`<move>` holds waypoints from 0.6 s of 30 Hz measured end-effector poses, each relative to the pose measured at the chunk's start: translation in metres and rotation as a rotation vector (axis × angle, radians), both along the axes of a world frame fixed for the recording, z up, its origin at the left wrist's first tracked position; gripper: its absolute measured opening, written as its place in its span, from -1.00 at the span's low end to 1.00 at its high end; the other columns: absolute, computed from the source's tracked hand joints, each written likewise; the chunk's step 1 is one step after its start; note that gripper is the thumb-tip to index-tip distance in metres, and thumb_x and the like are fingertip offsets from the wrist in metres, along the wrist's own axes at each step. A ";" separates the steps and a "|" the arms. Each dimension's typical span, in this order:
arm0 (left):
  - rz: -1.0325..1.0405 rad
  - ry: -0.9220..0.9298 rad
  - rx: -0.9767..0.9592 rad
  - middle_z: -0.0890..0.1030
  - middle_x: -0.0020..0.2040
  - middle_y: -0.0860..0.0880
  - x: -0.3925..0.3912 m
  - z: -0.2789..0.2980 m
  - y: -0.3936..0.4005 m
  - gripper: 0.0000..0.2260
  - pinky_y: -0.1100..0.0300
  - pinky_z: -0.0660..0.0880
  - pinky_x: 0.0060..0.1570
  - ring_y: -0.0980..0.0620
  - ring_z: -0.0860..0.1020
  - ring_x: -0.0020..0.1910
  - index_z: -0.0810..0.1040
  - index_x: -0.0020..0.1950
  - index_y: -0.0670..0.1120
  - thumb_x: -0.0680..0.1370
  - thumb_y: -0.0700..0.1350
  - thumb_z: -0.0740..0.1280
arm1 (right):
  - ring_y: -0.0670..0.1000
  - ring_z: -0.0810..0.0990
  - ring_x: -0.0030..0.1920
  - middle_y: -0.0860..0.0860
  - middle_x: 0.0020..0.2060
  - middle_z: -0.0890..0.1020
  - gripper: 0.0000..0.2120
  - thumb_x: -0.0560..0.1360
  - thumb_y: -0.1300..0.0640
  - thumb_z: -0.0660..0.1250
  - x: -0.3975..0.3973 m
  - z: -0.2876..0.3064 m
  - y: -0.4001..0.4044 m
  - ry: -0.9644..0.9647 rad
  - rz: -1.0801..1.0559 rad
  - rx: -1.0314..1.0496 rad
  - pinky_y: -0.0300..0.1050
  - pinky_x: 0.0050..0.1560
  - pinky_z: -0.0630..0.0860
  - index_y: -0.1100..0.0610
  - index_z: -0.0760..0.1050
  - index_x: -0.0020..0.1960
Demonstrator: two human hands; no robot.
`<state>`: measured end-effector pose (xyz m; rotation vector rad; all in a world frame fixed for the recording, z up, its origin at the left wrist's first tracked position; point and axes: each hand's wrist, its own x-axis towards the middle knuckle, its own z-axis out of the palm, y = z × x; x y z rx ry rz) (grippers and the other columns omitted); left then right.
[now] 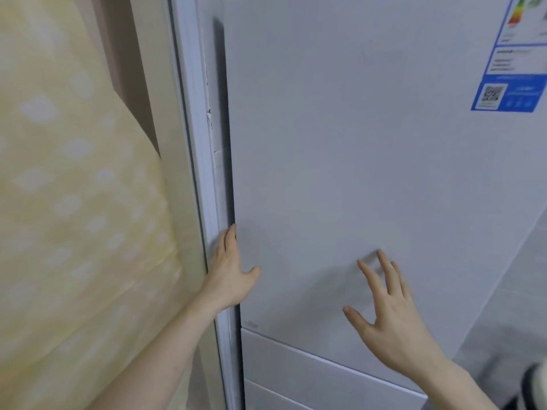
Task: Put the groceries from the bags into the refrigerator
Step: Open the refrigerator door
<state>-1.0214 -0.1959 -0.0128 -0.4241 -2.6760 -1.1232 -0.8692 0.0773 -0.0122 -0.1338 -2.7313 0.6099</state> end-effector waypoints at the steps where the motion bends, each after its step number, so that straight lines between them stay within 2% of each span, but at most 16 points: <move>1: 0.019 -0.003 0.053 -0.03 0.65 -0.04 -0.007 0.000 0.003 -0.08 0.06 -0.03 0.59 0.01 -0.05 0.62 -0.17 0.65 -0.09 0.51 -0.01 0.41 | -0.01 -0.24 0.64 -0.20 0.62 -0.27 -0.22 0.55 -0.15 0.37 0.000 -0.002 -0.002 0.012 -0.024 -0.006 -0.03 0.59 0.01 -0.13 0.03 0.64; 4: 0.057 0.004 0.240 0.09 0.63 -0.09 -0.025 0.000 0.014 -0.13 0.14 0.05 0.55 -0.03 0.10 0.60 -0.08 0.64 -0.12 0.51 -0.10 0.42 | 0.00 -0.18 0.65 -0.22 0.62 -0.22 -0.20 0.53 -0.12 0.40 0.006 -0.009 -0.002 0.059 -0.091 -0.038 0.01 0.59 0.06 -0.14 0.05 0.64; 7: 0.013 0.002 0.527 0.35 0.52 -0.01 -0.040 0.003 0.022 -0.36 0.08 0.25 0.51 0.03 0.36 0.47 0.15 0.61 -0.06 0.58 -0.13 0.35 | 0.03 -0.13 0.65 -0.25 0.62 -0.20 -0.20 0.53 -0.09 0.42 0.010 -0.008 0.000 0.065 -0.158 -0.080 0.06 0.59 0.10 -0.16 0.07 0.63; 9: 0.017 -0.019 0.643 0.46 0.44 0.04 -0.047 0.005 0.026 -0.51 0.05 0.32 0.47 0.07 0.43 0.40 0.29 0.55 -0.03 0.63 -0.07 0.30 | 0.07 -0.07 0.64 -0.27 0.61 -0.18 -0.21 0.53 -0.07 0.43 0.009 -0.003 -0.001 0.069 -0.196 -0.104 0.10 0.58 0.15 -0.15 0.08 0.62; 12: 0.023 -0.044 0.696 0.53 0.35 0.06 -0.054 0.006 0.028 -0.61 0.09 0.38 0.39 0.06 0.48 0.33 0.40 0.45 -0.03 0.65 0.06 0.26 | 0.06 -0.06 0.65 -0.27 0.61 -0.20 -0.23 0.55 -0.06 0.41 0.008 0.002 -0.008 0.079 -0.201 -0.121 0.09 0.59 0.14 -0.16 0.06 0.62; 15: 0.068 -0.045 0.715 0.58 0.27 0.00 -0.060 0.003 0.028 -0.63 0.13 0.43 0.23 0.00 0.54 0.26 0.44 0.38 -0.09 0.65 0.07 0.26 | 0.01 -0.10 0.64 -0.29 0.60 -0.23 -0.23 0.56 -0.06 0.39 0.012 0.000 -0.015 0.085 -0.187 -0.138 0.07 0.60 0.13 -0.18 0.02 0.62; 18: 0.104 -0.044 0.712 0.58 0.28 -0.05 -0.062 0.000 0.029 -0.59 0.04 0.47 0.28 -0.04 0.54 0.26 0.43 0.39 -0.13 0.65 0.09 0.26 | -0.03 -0.14 0.65 -0.32 0.59 -0.26 -0.23 0.58 -0.05 0.37 0.016 -0.003 -0.021 0.071 -0.173 -0.148 0.06 0.60 0.12 -0.20 -0.01 0.63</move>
